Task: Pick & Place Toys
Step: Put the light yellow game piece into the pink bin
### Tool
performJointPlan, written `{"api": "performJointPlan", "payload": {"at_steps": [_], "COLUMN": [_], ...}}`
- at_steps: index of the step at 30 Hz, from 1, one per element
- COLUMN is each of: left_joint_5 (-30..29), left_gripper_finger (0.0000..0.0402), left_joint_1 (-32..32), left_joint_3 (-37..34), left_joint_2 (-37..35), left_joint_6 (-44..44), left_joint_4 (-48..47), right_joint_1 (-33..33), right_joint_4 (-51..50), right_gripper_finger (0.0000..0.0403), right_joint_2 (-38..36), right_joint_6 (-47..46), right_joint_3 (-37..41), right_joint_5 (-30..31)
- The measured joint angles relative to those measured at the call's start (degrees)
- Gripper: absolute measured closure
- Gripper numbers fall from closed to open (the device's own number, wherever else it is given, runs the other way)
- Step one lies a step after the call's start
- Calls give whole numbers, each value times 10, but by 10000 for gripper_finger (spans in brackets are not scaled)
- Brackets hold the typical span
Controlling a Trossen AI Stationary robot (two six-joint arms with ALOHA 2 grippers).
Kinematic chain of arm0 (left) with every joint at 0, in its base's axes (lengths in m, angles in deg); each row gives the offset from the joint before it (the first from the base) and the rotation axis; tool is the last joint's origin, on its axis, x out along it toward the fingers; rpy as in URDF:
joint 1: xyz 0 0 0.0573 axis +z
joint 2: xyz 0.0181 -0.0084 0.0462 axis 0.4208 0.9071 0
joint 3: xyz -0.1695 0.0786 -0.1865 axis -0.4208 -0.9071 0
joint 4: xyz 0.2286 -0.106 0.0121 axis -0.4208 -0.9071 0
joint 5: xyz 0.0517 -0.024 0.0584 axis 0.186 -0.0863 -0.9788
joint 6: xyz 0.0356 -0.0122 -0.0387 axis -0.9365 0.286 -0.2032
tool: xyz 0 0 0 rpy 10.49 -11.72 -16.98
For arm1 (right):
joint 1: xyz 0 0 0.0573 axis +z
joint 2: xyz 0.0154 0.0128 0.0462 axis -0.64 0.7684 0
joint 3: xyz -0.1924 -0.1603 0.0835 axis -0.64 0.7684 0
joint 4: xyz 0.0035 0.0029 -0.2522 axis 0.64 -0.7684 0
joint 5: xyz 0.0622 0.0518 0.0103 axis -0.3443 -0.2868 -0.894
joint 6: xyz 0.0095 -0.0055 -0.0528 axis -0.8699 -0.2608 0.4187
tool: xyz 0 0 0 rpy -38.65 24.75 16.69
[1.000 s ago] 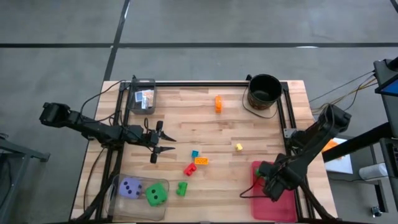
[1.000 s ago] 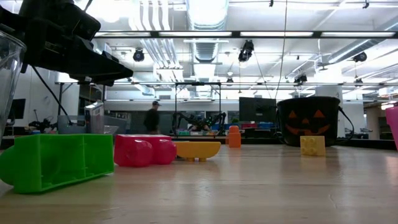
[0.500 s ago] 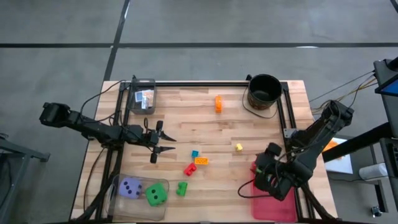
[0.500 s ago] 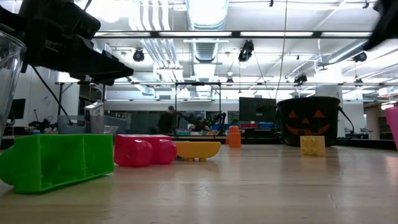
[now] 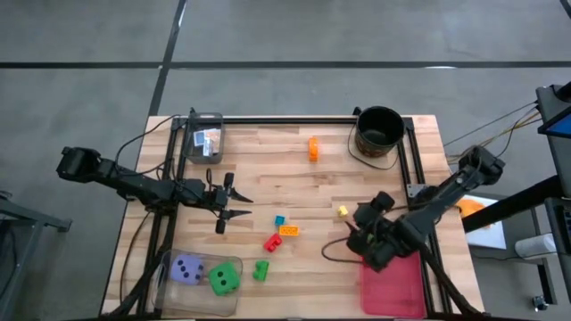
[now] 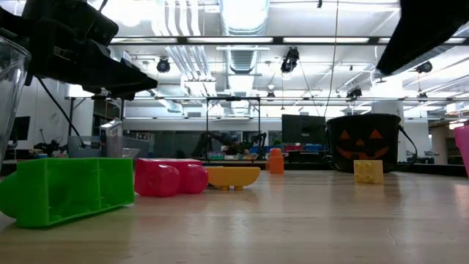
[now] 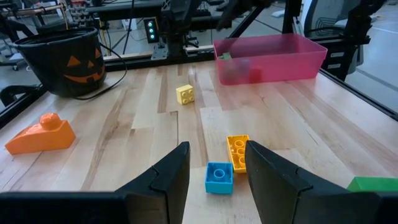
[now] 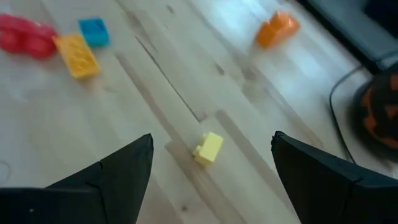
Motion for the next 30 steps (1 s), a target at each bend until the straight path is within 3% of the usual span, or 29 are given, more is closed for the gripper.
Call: {"api": "performJointPlan", "payload": {"at_steps": [7,16,25,30], "left_joint_5": [0,0,0,0], "left_gripper_finger": [244,244,244,244], "left_joint_1": [0,0,0,0], "left_joint_3": [0,0,0,0], "left_joint_2": [0,0,0,0], "left_joint_6": [0,0,-2,-2], "left_joint_4": [0,0,-10,-11], "right_joint_1": [-93,-198,-251,-268], "right_joint_4": [9,81,86,138], "right_gripper_finger": [78,78,78,78], "right_joint_2": [36,79,98,91], "right_joint_6": [38,171,214,227], "right_joint_3": [0,1,17,54], "right_joint_5": [-94,-222,-277,-304]}}
